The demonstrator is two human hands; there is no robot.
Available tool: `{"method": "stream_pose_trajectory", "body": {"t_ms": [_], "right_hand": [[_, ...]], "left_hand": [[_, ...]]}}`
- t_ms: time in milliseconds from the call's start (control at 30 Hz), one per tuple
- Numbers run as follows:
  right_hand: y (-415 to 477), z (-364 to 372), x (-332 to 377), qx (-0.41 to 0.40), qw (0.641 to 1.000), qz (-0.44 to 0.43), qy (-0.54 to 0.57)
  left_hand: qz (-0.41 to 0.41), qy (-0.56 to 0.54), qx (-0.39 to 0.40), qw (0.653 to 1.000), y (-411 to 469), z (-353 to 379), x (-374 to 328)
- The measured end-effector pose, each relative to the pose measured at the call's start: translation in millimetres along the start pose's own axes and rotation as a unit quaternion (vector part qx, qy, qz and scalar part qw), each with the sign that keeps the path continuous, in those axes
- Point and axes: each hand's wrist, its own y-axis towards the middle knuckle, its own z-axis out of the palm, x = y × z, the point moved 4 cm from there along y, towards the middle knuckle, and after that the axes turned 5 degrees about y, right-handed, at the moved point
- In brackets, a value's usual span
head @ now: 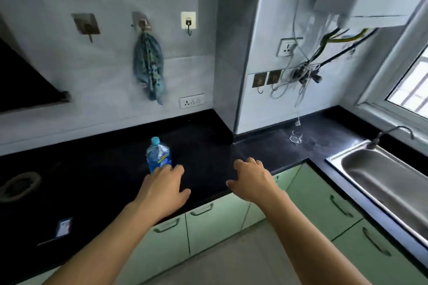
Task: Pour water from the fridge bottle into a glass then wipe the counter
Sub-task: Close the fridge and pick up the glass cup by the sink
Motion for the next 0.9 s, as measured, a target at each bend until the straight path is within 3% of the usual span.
{"method": "stream_pose_trajectory", "body": {"t_ms": [200, 367, 900], "right_hand": [[34, -42, -130, -0.022, 1.000, 0.014, 0.016], [57, -65, -205, -0.035, 0.998, 0.033, 0.047], [179, -73, -317, -0.081, 0.983, 0.145, 0.076]], "left_hand": [[0.018, -0.014, 0.033, 0.999, 73, 27, -128], [0.026, -0.034, 0.046, 0.998, 113, 37, -190], [0.112, -0.030, 0.073, 0.991, 289, 75, -262]]}}
